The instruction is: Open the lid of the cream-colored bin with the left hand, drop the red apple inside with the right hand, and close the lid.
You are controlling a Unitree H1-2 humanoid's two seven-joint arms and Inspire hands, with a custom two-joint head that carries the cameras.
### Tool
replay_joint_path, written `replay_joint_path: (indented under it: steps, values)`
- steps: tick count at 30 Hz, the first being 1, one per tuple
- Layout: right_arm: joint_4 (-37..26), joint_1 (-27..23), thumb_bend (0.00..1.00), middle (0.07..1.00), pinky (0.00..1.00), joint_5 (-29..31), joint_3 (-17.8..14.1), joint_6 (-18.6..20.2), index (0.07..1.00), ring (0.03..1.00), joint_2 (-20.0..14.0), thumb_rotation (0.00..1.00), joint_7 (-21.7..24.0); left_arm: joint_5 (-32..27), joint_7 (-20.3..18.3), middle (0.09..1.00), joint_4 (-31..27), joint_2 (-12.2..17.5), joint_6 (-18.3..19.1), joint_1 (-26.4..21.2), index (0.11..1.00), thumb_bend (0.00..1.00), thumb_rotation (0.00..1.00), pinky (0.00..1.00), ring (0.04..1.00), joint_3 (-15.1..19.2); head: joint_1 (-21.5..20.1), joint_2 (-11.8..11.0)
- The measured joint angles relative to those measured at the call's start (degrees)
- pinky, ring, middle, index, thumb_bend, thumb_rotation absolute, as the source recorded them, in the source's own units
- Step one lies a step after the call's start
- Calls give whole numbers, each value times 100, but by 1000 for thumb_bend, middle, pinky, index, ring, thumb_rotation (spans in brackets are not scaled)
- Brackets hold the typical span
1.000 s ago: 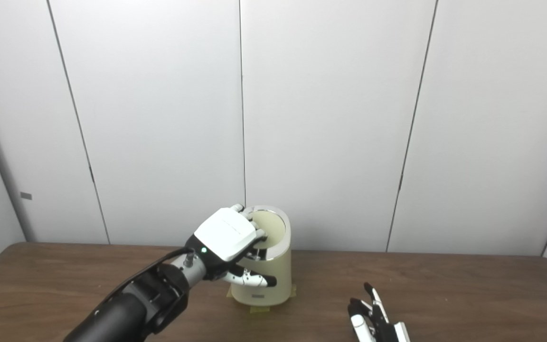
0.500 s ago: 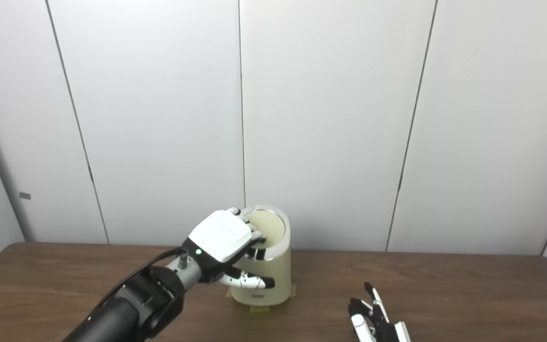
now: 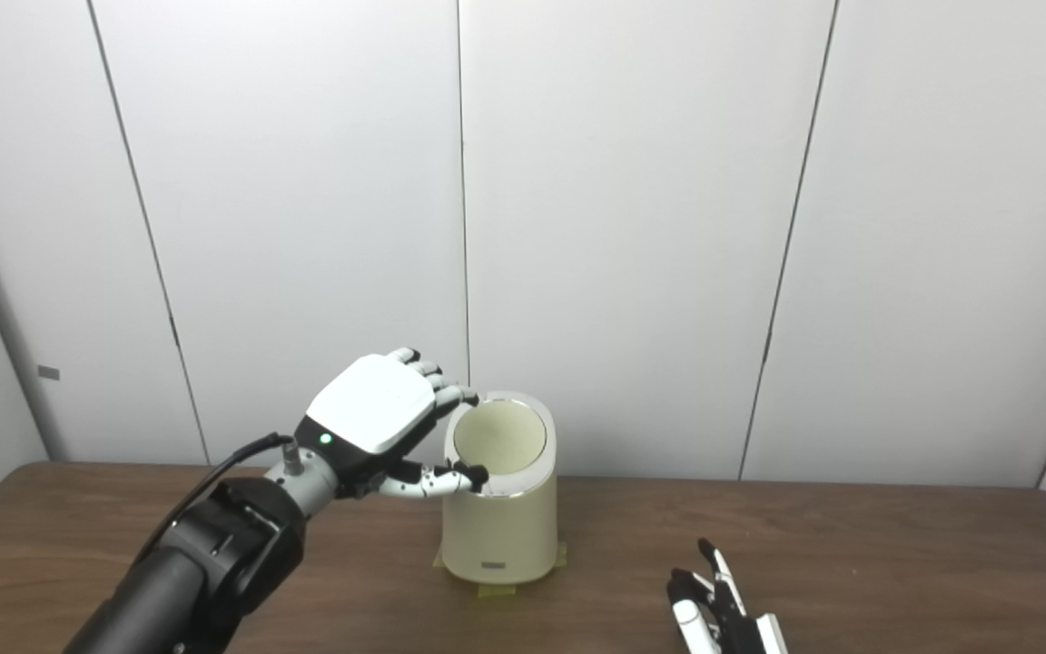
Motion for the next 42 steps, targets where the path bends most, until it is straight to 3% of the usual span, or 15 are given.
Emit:
replay_joint_path:
  steps: [4,9,12,16,21,24,28,32,38,42]
  values:
    - [-22,5,470,839,868,4,-6,-5,966,876,-6,1000,7,-312,236,857,-216,-124,104,311,856,459,799,814,859,351,0,-9]
    - [-96,19,488,837,861,-1,-3,39,962,869,-12,1000,38,-478,246,856,-557,-199,362,752,858,455,761,816,851,646,0,9]
    - [-107,23,492,834,804,3,-8,36,959,856,-15,1000,60,-680,286,850,-845,-257,493,1017,852,439,737,764,840,878,0,9]
    - [-276,120,496,841,755,25,-20,99,961,852,-16,1000,126,-1222,321,862,-999,-368,673,1556,851,438,726,771,854,1188,-17,18]
    - [-534,227,482,842,726,144,-61,238,956,839,-14,1000,229,-2489,281,883,-1099,-729,1241,2278,870,371,724,794,879,1889,-61,53]
    - [-746,242,488,839,724,176,-42,262,949,828,-4,1000,283,-3457,361,871,-1214,-991,1358,2597,883,356,771,807,870,2411,-62,70]
    - [-890,242,470,845,715,193,-46,287,947,823,-3,1000,330,-4414,561,885,-1361,-1276,1590,2989,914,319,807,873,888,2826,-70,79]
    - [-930,243,456,864,714,245,-71,284,950,840,-4,992,341,-5021,659,904,-1422,-1323,1589,3371,931,314,855,883,906,2878,-79,149]
    - [-968,248,471,880,742,400,-130,281,950,858,-4,970,356,-5487,1021,913,-1417,-1369,1517,3729,931,373,936,901,913,2880,-79,219]
    - [-1079,255,447,884,742,433,-141,283,948,860,-2,960,357,-5758,1181,898,-1363,-1454,1334,3856,923,358,949,875,894,2806,-62,316]
